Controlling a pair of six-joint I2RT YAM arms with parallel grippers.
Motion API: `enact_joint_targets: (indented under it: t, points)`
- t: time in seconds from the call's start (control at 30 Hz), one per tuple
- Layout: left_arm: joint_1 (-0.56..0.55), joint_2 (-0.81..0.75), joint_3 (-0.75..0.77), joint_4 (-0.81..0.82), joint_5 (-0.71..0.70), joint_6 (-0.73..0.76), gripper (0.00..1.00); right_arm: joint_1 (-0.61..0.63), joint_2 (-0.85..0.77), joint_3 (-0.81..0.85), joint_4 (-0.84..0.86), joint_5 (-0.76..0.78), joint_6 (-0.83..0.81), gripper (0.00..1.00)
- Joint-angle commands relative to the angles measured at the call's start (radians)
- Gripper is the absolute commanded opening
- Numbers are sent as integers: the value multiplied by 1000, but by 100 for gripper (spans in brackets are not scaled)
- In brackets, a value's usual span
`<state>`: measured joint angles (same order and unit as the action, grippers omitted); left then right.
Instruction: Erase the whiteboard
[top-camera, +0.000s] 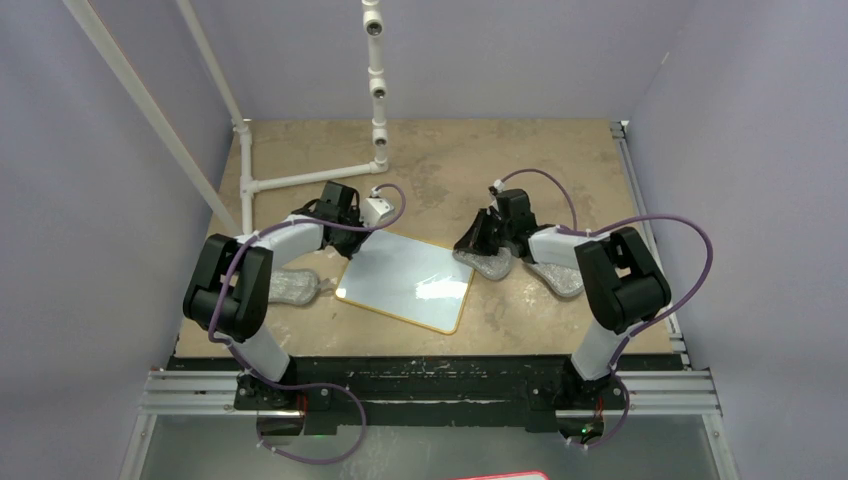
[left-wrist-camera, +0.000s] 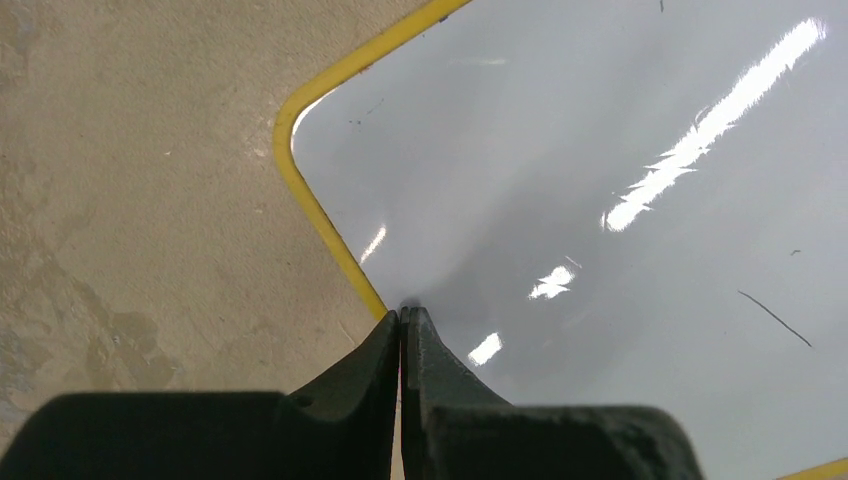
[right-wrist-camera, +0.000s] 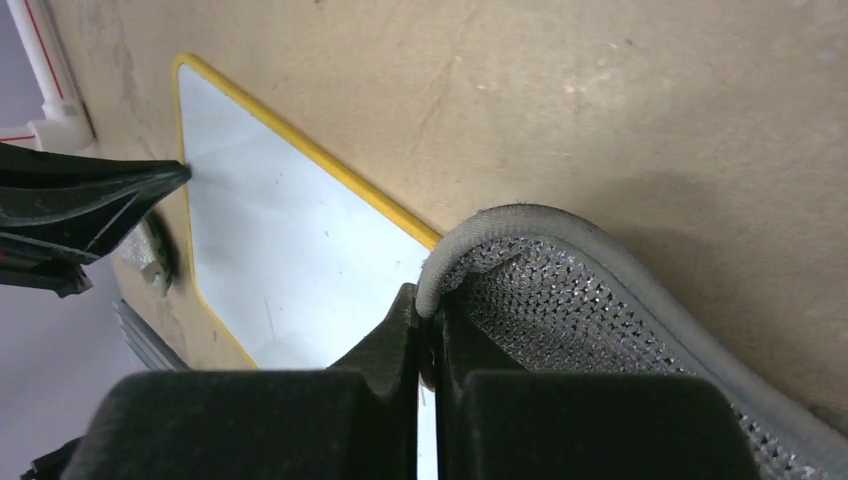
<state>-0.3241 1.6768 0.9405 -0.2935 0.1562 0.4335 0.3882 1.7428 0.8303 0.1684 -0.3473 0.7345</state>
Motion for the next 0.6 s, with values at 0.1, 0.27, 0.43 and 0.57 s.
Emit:
enact_joint_targets:
  t: [0.1, 0.27, 0.43, 0.57]
  points:
    - [-5, -79, 68, -151, 24, -53, 41, 9, -55, 211, -131, 77, -51, 0]
    - [10, -145, 110, -167, 6, -76, 67, -66, -87, 308, -199, 130, -52, 11]
    - [45, -166, 123, -153, -6, -115, 88, -106, -36, 362, -255, 114, -53, 68]
    - [56, -166, 113, -117, -97, -169, 97, -109, -69, 350, -266, 138, -58, 98]
